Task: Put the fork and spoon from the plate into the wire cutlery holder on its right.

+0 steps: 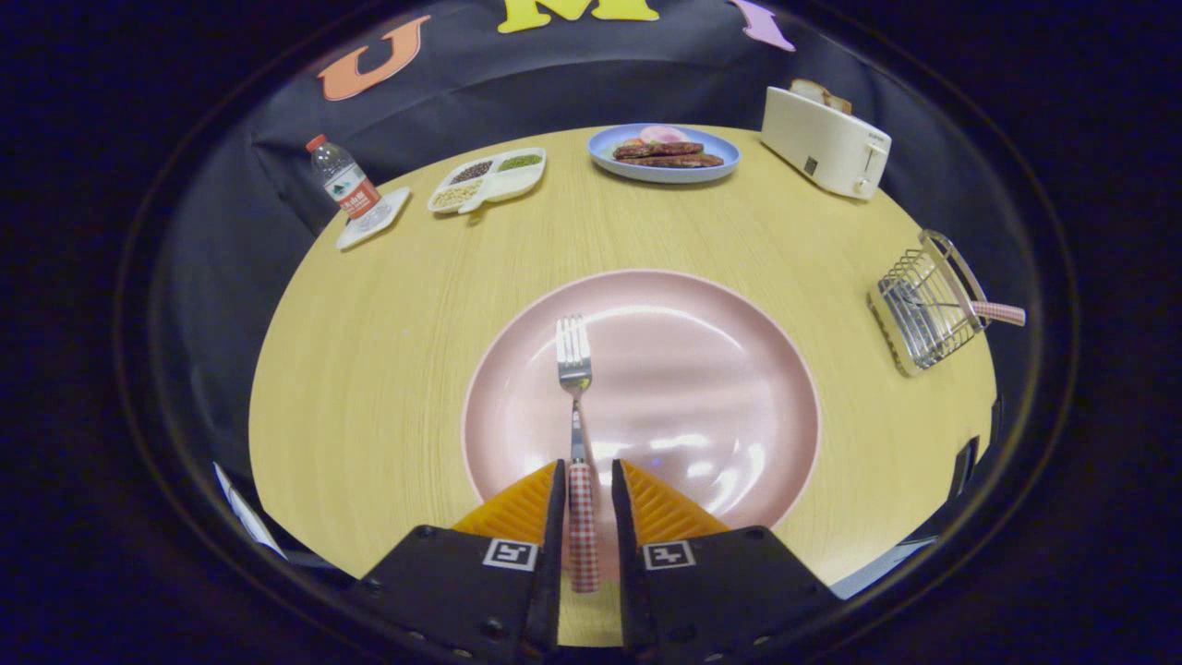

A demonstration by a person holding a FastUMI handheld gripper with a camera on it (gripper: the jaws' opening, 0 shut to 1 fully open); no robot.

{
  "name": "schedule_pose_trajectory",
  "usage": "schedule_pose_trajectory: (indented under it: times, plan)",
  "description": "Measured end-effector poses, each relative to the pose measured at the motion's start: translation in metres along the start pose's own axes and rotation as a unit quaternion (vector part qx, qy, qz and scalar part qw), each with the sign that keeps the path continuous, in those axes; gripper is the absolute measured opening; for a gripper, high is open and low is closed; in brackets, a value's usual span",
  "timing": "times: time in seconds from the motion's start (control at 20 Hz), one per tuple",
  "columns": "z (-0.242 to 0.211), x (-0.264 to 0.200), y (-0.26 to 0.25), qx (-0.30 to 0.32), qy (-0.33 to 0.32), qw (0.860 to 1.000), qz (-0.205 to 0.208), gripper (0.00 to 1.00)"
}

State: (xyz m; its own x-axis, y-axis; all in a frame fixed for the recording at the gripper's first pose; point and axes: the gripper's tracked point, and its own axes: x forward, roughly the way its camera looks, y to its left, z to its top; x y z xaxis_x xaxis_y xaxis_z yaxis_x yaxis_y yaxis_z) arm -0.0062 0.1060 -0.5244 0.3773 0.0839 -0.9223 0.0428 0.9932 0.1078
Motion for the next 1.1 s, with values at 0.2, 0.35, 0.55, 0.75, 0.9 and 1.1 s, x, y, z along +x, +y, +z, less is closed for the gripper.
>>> schedule_pose_trajectory:
  times: [0.2,0.35,0.55,0.75,0.9,1.1]
  plan:
    - [-0.007,-0.006,-0.005,-0.006,0.003,1.000,-0.012,0.17]
    - [-0.007,-0.002,-0.001,0.002,0.019,1.000,0.010,0.08]
    - [0.000,-0.019,-0.020,-0.011,0.023,1.000,0.013,0.03]
    - [0.010,-0.043,-0.046,-0.016,0.030,0.999,0.010,0.03]
    - [0.020,-0.066,-0.068,-0.026,0.037,0.999,0.019,0.03]
    - [0.038,-0.097,-0.104,-0.054,0.030,0.998,0.017,0.03]
